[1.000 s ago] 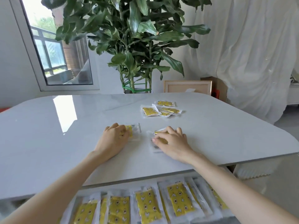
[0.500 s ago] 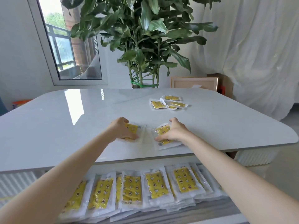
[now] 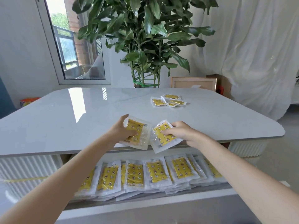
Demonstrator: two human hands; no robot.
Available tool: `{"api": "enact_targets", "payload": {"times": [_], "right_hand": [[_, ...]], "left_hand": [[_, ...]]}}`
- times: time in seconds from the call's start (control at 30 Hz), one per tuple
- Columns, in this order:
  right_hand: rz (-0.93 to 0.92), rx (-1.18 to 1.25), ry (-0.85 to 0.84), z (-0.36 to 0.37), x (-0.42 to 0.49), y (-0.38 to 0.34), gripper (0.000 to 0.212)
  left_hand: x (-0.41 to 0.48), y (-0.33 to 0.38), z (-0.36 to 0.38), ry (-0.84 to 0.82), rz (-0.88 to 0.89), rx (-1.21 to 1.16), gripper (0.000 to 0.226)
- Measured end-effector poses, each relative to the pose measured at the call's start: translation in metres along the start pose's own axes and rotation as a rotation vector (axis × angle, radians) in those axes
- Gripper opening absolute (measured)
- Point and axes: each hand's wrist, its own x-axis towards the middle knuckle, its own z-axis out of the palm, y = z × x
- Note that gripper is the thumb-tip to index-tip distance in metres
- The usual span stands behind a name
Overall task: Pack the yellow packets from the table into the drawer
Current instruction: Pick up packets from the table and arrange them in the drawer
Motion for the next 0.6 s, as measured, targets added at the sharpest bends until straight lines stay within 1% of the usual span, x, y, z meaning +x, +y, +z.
{"api": "enact_targets", "payload": {"times": [0.07, 0.1, 0.17, 0.23, 0.3, 0.33, 0.4, 0.53, 0.6], "right_hand": [[0.036, 0.068, -0.097, 0.001, -0.016, -0.002, 0.028], [0.067, 0.089, -0.154, 0.002, -0.024, -0.004, 0.027], [0.132, 0.102, -0.262, 0.005, -0.035, -0.004, 0.018], [0.187, 0.097, -0.352, 0.011, -0.045, -0.002, 0.009], [0.236, 0.092, -0.415, 0.02, -0.05, 0.001, 0.008], [0.257, 0.083, -0.437, 0.026, -0.051, 0.003, 0.008], [0.294, 0.063, -0.455, 0.04, -0.053, 0.009, 0.01], [0.343, 0.059, -0.456, 0.063, -0.049, 0.018, 0.008], [0.337, 0.056, -0.423, 0.071, -0.046, 0.021, 0.012]], "left_hand": [[-0.019, -0.002, -0.006, -0.03, -0.018, -0.067, 0.076], [-0.029, -0.005, -0.011, -0.057, -0.029, -0.084, 0.074], [-0.049, -0.011, -0.022, -0.144, -0.042, -0.084, 0.066], [-0.067, -0.018, -0.033, -0.256, -0.058, -0.096, 0.052], [-0.081, -0.026, -0.04, -0.358, -0.099, -0.127, 0.036], [-0.086, -0.032, -0.043, -0.402, -0.127, -0.133, 0.031], [-0.093, -0.046, -0.048, -0.459, -0.189, -0.125, 0.027], [-0.094, -0.076, -0.054, -0.497, -0.296, -0.145, 0.032], [-0.089, -0.089, -0.054, -0.481, -0.337, -0.153, 0.036]]}}
